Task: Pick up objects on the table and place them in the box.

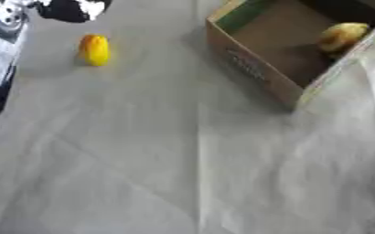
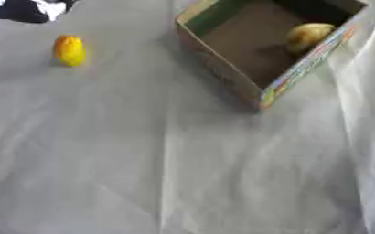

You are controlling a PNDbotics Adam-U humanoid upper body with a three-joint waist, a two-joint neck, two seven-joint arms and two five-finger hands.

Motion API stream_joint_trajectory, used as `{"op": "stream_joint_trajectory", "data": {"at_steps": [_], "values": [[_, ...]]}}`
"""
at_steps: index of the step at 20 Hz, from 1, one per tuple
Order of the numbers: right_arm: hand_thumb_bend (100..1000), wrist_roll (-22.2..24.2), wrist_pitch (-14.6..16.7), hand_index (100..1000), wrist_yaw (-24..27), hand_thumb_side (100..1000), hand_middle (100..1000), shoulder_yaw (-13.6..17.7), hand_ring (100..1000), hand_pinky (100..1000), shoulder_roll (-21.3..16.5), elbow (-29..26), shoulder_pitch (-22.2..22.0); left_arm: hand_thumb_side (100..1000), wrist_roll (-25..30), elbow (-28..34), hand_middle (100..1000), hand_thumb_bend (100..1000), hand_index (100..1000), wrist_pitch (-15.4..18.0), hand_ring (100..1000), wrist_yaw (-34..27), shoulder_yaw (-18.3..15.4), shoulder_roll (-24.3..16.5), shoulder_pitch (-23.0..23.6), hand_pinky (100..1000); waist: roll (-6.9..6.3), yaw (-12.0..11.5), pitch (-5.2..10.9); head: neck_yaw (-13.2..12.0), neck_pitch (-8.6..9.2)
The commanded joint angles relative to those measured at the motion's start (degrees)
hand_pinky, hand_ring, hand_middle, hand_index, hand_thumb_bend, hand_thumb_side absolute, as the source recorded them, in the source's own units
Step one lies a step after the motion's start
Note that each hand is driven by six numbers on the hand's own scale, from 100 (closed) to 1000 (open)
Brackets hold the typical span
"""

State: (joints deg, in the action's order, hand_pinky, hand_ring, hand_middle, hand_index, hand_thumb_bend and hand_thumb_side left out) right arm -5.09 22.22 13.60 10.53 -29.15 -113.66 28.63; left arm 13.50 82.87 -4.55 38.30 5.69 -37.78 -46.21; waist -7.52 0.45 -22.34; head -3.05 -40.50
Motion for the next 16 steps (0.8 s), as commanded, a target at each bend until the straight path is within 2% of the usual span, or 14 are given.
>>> {"op": "stream_joint_trajectory", "data": {"at_steps": [1,4,9,12,14,16], "values": [[100,0.1,0.2,831,-0.6,606,627,0.6,981,881,-1.1,-0.9,0.1,299,1.3,0.1,835,443,915,0.5,883,-3.0,-1.5,-6.8,0.6,889,0.88,0.1,0.81,-0.5,1.51],[100,-0.4,-0.1,831,-0.7,607,625,1.1,983,881,-0.5,-0.9,-0.2,326,3.3,-0.7,840,504,915,1.2,890,-5.6,-1.4,-8.9,1.3,894,1.61,0.1,0.49,-0.7,2.16],[100,-0.5,0.4,831,-0.7,598,625,1.0,977,880,-1.5,-0.9,-0.4,306,6.9,-2.8,846,534,917,1.9,894,-8.4,-0.6,-10.2,1.4,896,2.4,0.2,0.46,-0.7,2.6],[100,-0.6,1.0,830,-0.7,593,624,0.9,973,880,-2.4,-0.9,-0.5,259,8.2,-3.8,849,573,916,2.3,898,-8.4,-0.3,-10.1,1.0,902,2.7,0.3,0.52,-0.4,2.87],[100,-0.6,1.3,830,-0.7,591,624,0.8,972,880,-3.0,-0.9,-0.5,258,9.1,-4.8,851,600,913,2.6,902,-7.9,0.1,-10.0,0.5,907,2.82,0.4,0.52,-0.4,2.99],[100,-0.7,1.4,830,-0.6,590,624,0.7,971,880,-3.4,-0.9,-0.4,199,10.0,-6.1,857,601,913,2.9,906,-7.1,0.4,-9.7,-0.3,913,2.89,0.5,0.48,-0.4,3.12]]}}
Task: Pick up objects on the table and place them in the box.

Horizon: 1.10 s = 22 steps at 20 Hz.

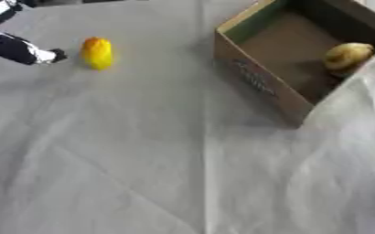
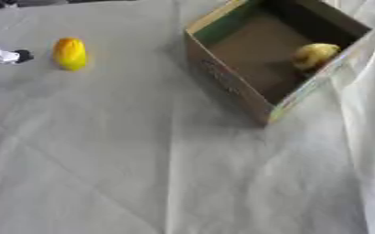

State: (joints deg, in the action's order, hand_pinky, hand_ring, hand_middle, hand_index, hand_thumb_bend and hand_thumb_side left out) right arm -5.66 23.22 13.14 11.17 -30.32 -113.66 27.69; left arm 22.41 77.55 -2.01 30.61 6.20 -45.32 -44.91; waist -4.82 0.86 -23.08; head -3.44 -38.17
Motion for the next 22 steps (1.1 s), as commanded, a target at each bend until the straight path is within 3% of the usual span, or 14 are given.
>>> {"op": "stream_joint_trajectory", "data": {"at_steps": [1,5,12,15,22], "values": [[100,-0.1,0.5,830,-0.1,589,624,0.0,970,880,-2.4,-0.9,0.7,165,1.4,-1.5,859,604,912,0.4,908,1.0,0.0,-2.0,-2.0,916,0.19,0.2,1.17,0.0,0.84],[100,-0.1,0.7,829,-0.1,587,622,-0.1,970,880,-3.0,-0.9,0.8,100,3.1,-4.6,861,592,913,0.5,909,2.6,0.4,-1.3,-3.7,917,0.0,0.6,0.85,-0.1,0.86],[100,0.0,0.5,829,-0.2,587,619,-0.2,974,882,-3.2,-0.9,1.0,100,7.4,-6.9,864,567,917,1.8,910,2.2,1.5,-0.1,-4.4,918,-0.86,1.4,-0.01,-0.5,1.24],[100,0.1,0.2,829,-0.2,588,617,-0.3,977,883,-3.2,-0.9,1.1,100,8.8,-7.1,868,601,923,2.0,912,2.2,2.0,0.0,-4.6,917,-1.29,1.7,-0.3,-0.6,1.25],[100,1.0,-0.5,830,0.0,588,614,-0.7,982,885,-2.8,-0.9,1.7,100,6.6,-10.5,879,644,924,0.2,919,8.2,2.6,1.4,-7.0,916,-2.18,2.8,-1.06,-1.8,1.86]]}}
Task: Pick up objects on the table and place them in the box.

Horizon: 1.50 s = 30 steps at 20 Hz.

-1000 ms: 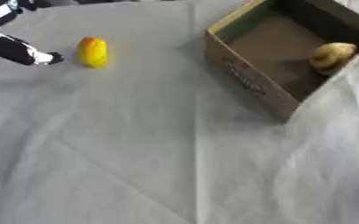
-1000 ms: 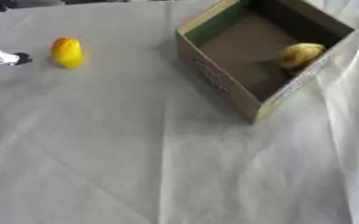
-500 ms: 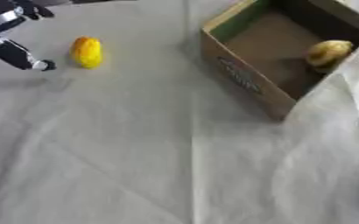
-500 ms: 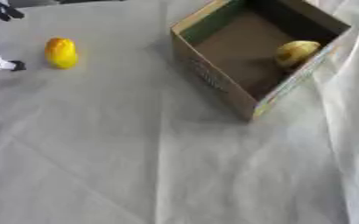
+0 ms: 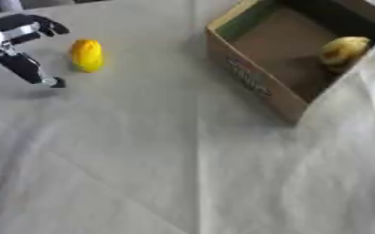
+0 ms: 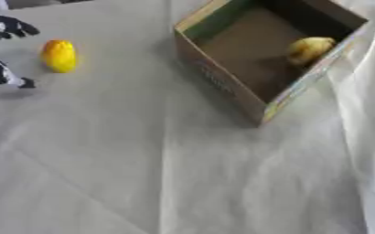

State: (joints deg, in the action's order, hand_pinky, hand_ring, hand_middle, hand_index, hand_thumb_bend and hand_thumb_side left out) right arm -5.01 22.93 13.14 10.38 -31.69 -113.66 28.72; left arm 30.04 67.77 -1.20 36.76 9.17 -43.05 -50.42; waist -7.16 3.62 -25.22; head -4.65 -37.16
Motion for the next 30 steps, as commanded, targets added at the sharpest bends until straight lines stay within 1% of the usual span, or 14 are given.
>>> {"op": "stream_joint_trajectory", "data": {"at_steps": [1,5,6,9,12,14,16,18,20,22,24,26,28,30], "values": [[100,0.4,-0.2,830,0.0,588,614,0.0,983,885,-1.4,-0.9,0.8,100,-1.5,-1.3,877,623,921,-0.8,917,3.0,-0.6,-0.5,-1.8,912,0.04,0.3,0.97,-0.7,0.94],[100,0.8,-0.5,830,0.0,589,612,-0.1,986,886,-1.3,-0.9,1.0,100,-2.9,-4.0,860,541,906,-1.2,901,5.6,-2.0,1.3,-2.9,888,-0.46,0.9,0.48,-1.2,1.35],[100,0.8,-0.6,830,0.0,590,612,-0.1,986,887,-1.3,-0.9,1.0,100,-2.9,-4.4,852,527,899,-1.1,896,5.6,-2.1,1.5,-3.0,881,-0.57,1.0,0.38,-1.3,1.39],[100,0.8,-0.7,831,0.1,590,611,-0.1,987,887,-1.2,-0.9,1.1,100,-2.9,-5.2,821,447,870,-1.2,869,5.0,-2.5,1.9,-3.1,849,-0.74,1.2,0.17,-1.4,1.47],[100,0.9,-0.8,831,0.3,591,610,-0.2,987,888,-1.1,-0.9,1.3,100,-3.7,-5.7,794,398,845,-1.4,847,4.5,-2.6,2.2,-3.3,830,-0.8,1.5,0.05,-1.6,1.74],[100,1.0,-0.8,832,0.4,591,610,-0.3,987,889,-1.0,-0.9,1.5,100,-4.2,-6.0,765,342,816,-1.6,818,4.3,-2.6,2.5,-3.4,810,-0.8,1.7,-0.04,-1.7,1.88],[100,1.1,-0.8,832,0.5,590,609,-0.3,988,889,-1.0,-0.9,1.6,100,-4.9,-6.3,744,334,795,-1.7,790,4.2,-2.6,2.7,-3.4,789,-0.81,1.9,-0.14,-1.9,2.01],[100,1.2,-0.8,832,0.6,590,609,-0.4,988,889,-0.9,-0.9,1.7,100,-5.8,-6.5,701,320,757,-1.9,759,4.5,-2.6,2.9,-3.5,766,-0.86,2.1,-0.23,-2.0,2.16],[100,1.4,-0.9,833,0.6,590,609,-0.4,990,890,-0.8,-0.9,1.8,100,-7.1,-6.6,636,269,699,-2.0,713,4.8,-2.7,3.1,-3.5,743,-0.87,2.3,-0.3,-2.0,2.19],[100,1.5,-1.0,834,0.6,589,609,-0.5,990,891,-0.8,-0.9,1.6,100,-8.4,-6.4,604,233,664,-2.2,683,5.0,-2.6,3.1,-3.5,723,-0.85,2.3,-0.28,-2.0,1.95],[100,1.5,-1.0,834,0.6,589,609,-0.4,990,891,-0.9,-0.9,1.4,100,-9.5,-5.4,591,177,646,-2.3,673,4.7,-2.6,3.0,-3.5,714,-0.8,2.2,-0.13,-1.9,1.66],[100,1.4,-1.0,834,0.6,589,610,-0.3,989,891,-1.0,-0.9,1.2,100,-10.1,-3.2,583,147,636,-2.5,665,3.9,-2.5,2.5,-3.6,707,-0.65,1.9,0.18,-1.9,1.19],[100,1.1,-0.9,834,0.7,590,611,-0.3,986,891,-1.2,-0.9,1.0,100,-10.2,0.2,576,106,626,-2.6,656,3.0,-2.3,2.1,-4.1,702,-0.36,1.4,0.62,-1.7,0.71],[100,0.8,-0.7,834,0.8,589,613,-0.2,981,890,-1.4,-0.9,0.8,100,-9.7,4.5,576,100,626,-2.6,653,2.0,-1.7,2.2,-5.0,702,0.08,0.8,1.23,-1.4,0.09]]}}
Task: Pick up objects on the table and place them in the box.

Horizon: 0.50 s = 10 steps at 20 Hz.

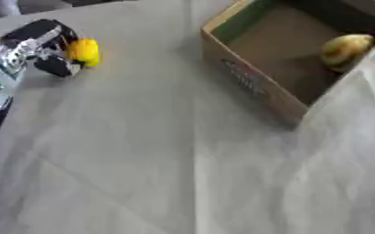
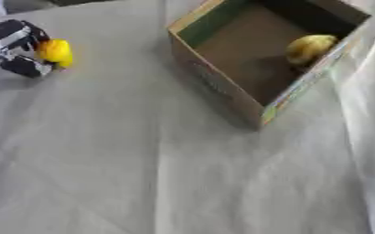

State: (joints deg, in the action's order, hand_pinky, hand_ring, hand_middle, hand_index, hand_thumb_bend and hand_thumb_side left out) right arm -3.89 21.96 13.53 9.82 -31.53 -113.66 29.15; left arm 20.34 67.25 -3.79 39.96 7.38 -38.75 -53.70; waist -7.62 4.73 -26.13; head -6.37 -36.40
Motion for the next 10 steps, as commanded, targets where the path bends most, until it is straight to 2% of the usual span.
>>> {"op": "stream_joint_trajectory", "data": {"at_steps": [1,2,3,4,5,7,8,9,10], "values": [[100,-0.6,0.4,834,0.5,588,614,0.4,978,890,-1.8,-0.9,0.2,100,0.4,7.4,577,101,629,-0.1,656,-1.3,0.6,-2.0,-2.2,705,0.81,-0.6,2.49,0.4,-1.02],[100,-0.8,0.6,834,0.6,588,615,0.5,975,889,-2.0,-0.9,0.2,100,1.0,9.7,578,114,630,0.0,657,-1.1,1.4,-1.7,-2.7,706,1.07,-0.9,2.83,0.6,-1.37],[100,-1.0,0.8,834,0.7,642,616,0.5,972,888,-2.2,-0.9,0.2,100,1.8,11.8,578,114,630,0.1,657,-0.7,2.3,-1.4,-3.2,706,1.29,-1.1,3.11,0.7,-1.64],[100,-1.2,1.1,834,0.9,589,618,0.5,969,888,-2.3,-0.9,0.2,100,2.7,13.9,577,100,630,0.4,653,-0.4,3.2,-0.5,-3.9,706,1.6,-1.4,3.48,0.7,-1.93],[100,-1.5,1.3,834,1.0,589,619,0.6,967,887,-2.4,-0.9,0.3,100,3.6,15.7,575,100,629,0.6,653,-0.1,4.0,1.0,-4.9,707,1.92,-1.7,3.81,0.7,-2.17],[100,-2.1,1.6,833,1.4,618,623,0.6,960,886,-2.4,-0.9,0.6,100,5.0,18.1,571,100,626,0.7,647,0.9,5.1,5.1,-7.4,706,2.66,-2.0,4.4,0.7,-2.47],[100,-2.3,1.9,833,1.6,591,624,0.6,957,885,-2.4,-0.9,0.9,100,5.5,18.6,568,100,624,0.7,644,1.5,5.5,7.8,-8.9,703,3.05,-1.9,4.72,0.5,-2.67],[100,-2.5,2.1,833,1.9,632,627,0.5,952,884,-2.4,-0.9,1.3,100,5.8,18.9,568,100,625,0.8,641,2.0,5.8,10.0,-10.1,702,3.33,-1.8,4.94,0.3,-2.74],[100,-2.6,2.5,833,2.2,593,629,0.4,948,883,-2.3,-0.9,1.8,100,5.8,19.1,566,100,623,1.1,640,2.5,6.1,12.1,-11.0,702,3.6,-1.6,5.13,0.1,-2.72]]}}
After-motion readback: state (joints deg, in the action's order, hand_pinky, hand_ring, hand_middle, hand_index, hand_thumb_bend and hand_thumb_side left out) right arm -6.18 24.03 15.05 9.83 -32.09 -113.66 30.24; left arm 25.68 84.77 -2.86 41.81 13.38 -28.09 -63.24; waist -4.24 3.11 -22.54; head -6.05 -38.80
